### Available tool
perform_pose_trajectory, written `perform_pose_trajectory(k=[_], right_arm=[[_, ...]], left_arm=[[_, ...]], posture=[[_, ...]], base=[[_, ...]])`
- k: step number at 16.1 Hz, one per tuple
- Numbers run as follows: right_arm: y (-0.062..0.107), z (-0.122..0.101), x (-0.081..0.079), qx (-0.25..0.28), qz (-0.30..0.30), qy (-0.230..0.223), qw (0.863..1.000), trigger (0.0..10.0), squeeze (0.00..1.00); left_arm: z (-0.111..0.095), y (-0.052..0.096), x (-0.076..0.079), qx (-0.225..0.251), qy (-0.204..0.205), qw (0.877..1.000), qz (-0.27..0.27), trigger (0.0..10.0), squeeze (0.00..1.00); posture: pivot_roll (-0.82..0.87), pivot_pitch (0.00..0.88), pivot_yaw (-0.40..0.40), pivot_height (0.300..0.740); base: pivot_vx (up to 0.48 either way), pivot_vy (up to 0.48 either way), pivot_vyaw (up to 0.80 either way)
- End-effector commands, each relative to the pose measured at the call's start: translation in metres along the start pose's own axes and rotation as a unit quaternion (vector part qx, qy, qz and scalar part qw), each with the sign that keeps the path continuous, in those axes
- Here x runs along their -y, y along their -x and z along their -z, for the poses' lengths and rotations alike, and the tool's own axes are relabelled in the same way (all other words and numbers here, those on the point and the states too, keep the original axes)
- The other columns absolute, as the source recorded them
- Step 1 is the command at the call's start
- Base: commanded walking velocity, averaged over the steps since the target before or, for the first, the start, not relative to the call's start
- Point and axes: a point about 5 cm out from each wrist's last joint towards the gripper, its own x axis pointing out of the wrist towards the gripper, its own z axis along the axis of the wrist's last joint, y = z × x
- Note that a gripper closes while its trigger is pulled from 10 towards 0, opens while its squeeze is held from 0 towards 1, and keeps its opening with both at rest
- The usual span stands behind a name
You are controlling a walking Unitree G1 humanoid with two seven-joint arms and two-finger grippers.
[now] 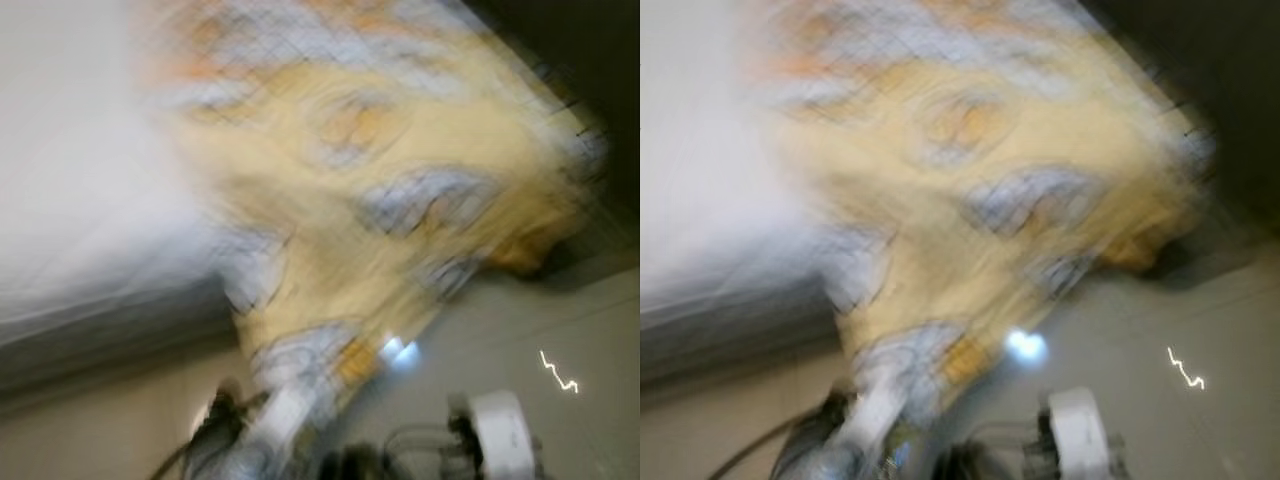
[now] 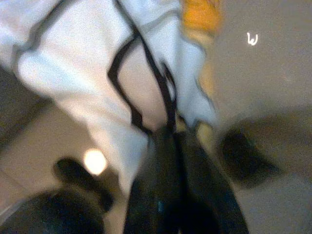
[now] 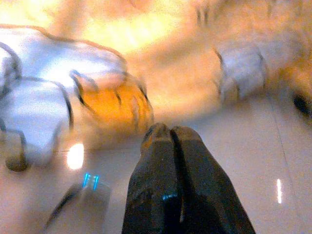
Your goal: Clean up the room
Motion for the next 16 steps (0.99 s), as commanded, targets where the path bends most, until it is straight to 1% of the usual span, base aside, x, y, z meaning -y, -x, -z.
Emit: perform_pose_trajectory(k=[1, 3, 4, 5, 6, 7, 8, 9, 11, 12, 13, 14, 15, 16], right_arm=[[0.011, 0.012, -0.005, -0.025, 0.000, -0.010, 1.000, 10.0, 0.00], [0.009, 0.012, -0.006, -0.024, -0.002, -0.009, 1.000, 10.0, 0.00], [0.007, 0.011, -0.007, -0.023, -0.004, -0.008, 1.000, 10.0, 0.00], [0.006, 0.011, -0.008, -0.022, -0.005, -0.007, 1.000, 10.0, 0.00], [0.005, 0.011, -0.007, -0.021, -0.004, -0.006, 1.000, 10.0, 0.00], [0.004, 0.010, -0.006, -0.020, -0.004, -0.006, 1.000, 10.0, 0.00], [0.004, 0.011, -0.006, -0.021, -0.004, -0.006, 1.000, 10.0, 0.00], [0.004, 0.012, -0.007, -0.021, -0.006, -0.004, 1.000, 10.0, 0.00], [0.000, 0.012, -0.008, -0.017, -0.007, 0.002, 1.000, 10.0, 0.00], [-0.003, 0.009, -0.007, -0.010, -0.002, 0.000, 1.000, 10.0, 0.00], [-0.008, 0.003, -0.004, 0.005, 0.013, -0.008, 1.000, 10.0, 0.00], [-0.010, 0.002, -0.003, 0.010, 0.019, -0.012, 1.000, 10.0, 0.00], [-0.020, -0.011, 0.001, 0.037, 0.034, -0.023, 0.998, 10.0, 0.00], [-0.029, -0.021, 0.007, 0.058, 0.050, -0.033, 0.996, 10.0, 0.00]], left_arm=[[0.029, 0.007, 0.049, -0.071, -0.006, 0.991, 0.111, 10.0, 0.00], [0.031, 0.007, 0.071, -0.095, -0.021, 0.984, 0.152, 10.0, 0.00], [0.032, 0.007, 0.077, -0.101, -0.032, 0.982, 0.156, 10.0, 0.00], [0.031, 0.007, 0.076, -0.106, -0.040, 0.983, 0.147, 10.0, 0.00], [0.029, 0.005, 0.068, -0.099, -0.044, 0.986, 0.129, 10.0, 0.00], [0.028, 0.004, 0.060, -0.100, -0.059, 0.987, 0.115, 10.0, 0.00], [0.029, 0.004, 0.050, -0.097, -0.093, 0.986, 0.093, 10.0, 0.55], [0.030, 0.004, 0.043, -0.098, -0.109, 0.986, 0.079, 10.0, 1.00], [0.031, 0.005, 0.027, -0.098, -0.110, 0.988, 0.042, 10.0, 1.00], [0.029, 0.006, 0.012, -0.086, -0.117, 0.989, 0.011, 10.0, 1.00], [0.024, 0.008, -0.010, -0.054, -0.092, 0.994, -0.033, 10.0, 1.00], [0.020, 0.009, -0.018, -0.040, -0.078, 0.995, -0.049, 10.0, 1.00], [-0.003, 0.011, -0.046, 0.037, -0.012, 0.994, -0.099, 10.0, 1.00], [-0.029, 0.014, -0.071, 0.108, 0.039, 0.983, -0.140, 10.0, 1.00]], posture=[[-0.12, 0.294, -0.126, 0.740], [-0.12, 0.294, -0.124, 0.740], [-0.13, 0.288, -0.125, 0.740], [-0.13, 0.285, -0.125, 0.740], [-0.13, 0.283, -0.125, 0.740], [-0.12, 0.284, -0.124, 0.740], [-0.12, 0.283, -0.125, 0.740], [-0.12, 0.279, -0.125, 0.740], [-0.12, 0.256, -0.114, 0.740], [-0.11, 0.240, -0.108, 0.740], [-0.09, 0.212, -0.095, 0.740], [-0.09, 0.202, -0.089, 0.740], [-0.05, 0.143, -0.064, 0.740], [-0.02, 0.094, -0.046, 0.740]], base=[[0.000, 0.000, 0.00], [0.000, 0.000, 0.00], [0.000, 0.000, 0.00], [0.000, 0.000, 0.00], [0.000, 0.000, 0.00], [0.000, 0.000, 0.00], [0.000, 0.000, 0.00], [0.000, 0.000, 0.00], [0.000, 0.000, 0.00], [0.000, 0.000, 0.00], [0.000, 0.000, 0.00], [0.000, 0.000, 0.00], [0.000, 0.000, 0.00], [0.000, 0.000, 0.00]])
